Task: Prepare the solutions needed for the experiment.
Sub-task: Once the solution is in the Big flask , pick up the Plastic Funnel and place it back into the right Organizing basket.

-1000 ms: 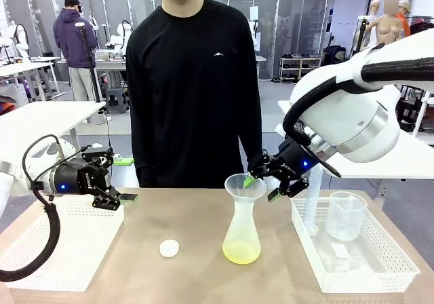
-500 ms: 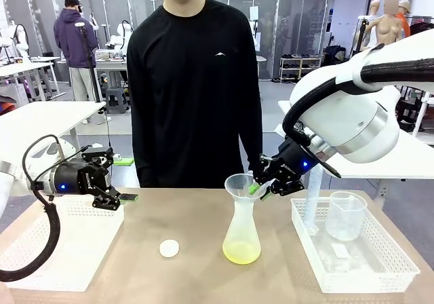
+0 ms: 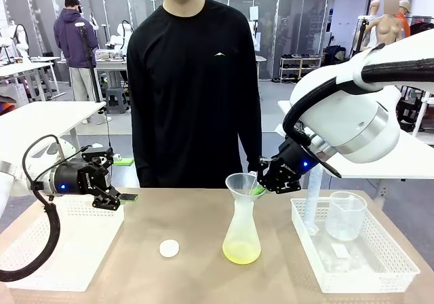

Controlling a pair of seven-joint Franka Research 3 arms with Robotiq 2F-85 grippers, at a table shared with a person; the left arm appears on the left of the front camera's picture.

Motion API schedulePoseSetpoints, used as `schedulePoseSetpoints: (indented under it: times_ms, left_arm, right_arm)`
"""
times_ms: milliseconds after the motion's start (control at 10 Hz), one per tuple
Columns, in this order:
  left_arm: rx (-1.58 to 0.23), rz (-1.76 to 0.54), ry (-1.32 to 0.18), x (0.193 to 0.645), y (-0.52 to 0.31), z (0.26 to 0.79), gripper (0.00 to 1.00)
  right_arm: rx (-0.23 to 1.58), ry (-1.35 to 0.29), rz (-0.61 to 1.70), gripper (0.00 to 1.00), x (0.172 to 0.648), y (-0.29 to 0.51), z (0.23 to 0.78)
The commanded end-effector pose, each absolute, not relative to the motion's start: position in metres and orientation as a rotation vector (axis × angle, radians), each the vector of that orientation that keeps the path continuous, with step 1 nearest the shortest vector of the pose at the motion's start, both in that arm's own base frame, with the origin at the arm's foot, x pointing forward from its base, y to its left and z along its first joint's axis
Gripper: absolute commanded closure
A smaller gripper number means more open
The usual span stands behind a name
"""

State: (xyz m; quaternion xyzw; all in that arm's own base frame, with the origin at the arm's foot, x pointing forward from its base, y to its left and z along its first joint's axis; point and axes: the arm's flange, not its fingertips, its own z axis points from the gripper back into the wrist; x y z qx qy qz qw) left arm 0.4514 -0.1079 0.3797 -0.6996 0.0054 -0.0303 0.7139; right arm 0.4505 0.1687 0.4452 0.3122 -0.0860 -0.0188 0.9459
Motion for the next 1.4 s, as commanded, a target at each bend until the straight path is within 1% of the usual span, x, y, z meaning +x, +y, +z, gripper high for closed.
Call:
schedulePoseSetpoints:
  times_ms: [0,200,500,1100,1300]
  left_arm:
    - [-1.556,-0.066,0.020,0.451,-0.108,0.381,0.00]
    - [-1.556,-0.066,0.020,0.451,-0.108,0.381,0.00]
    - [-1.556,-0.066,0.020,0.451,-0.108,0.381,0.00]
    - [-1.556,-0.066,0.020,0.451,-0.108,0.381,0.00]
    - [-1.556,-0.066,0.020,0.451,-0.108,0.381,0.00]
  right_arm:
    - [0.635,-0.172,-0.052,1.00,0.438,0.169,0.451]
    - [0.627,-0.192,-0.037,1.00,0.429,0.168,0.458]
    - [0.670,-0.257,-0.003,1.00,0.414,0.167,0.482]
    - [0.643,-0.398,0.027,1.00,0.387,0.155,0.541]
    - [0.626,-0.406,0.022,1.00,0.383,0.144,0.548]
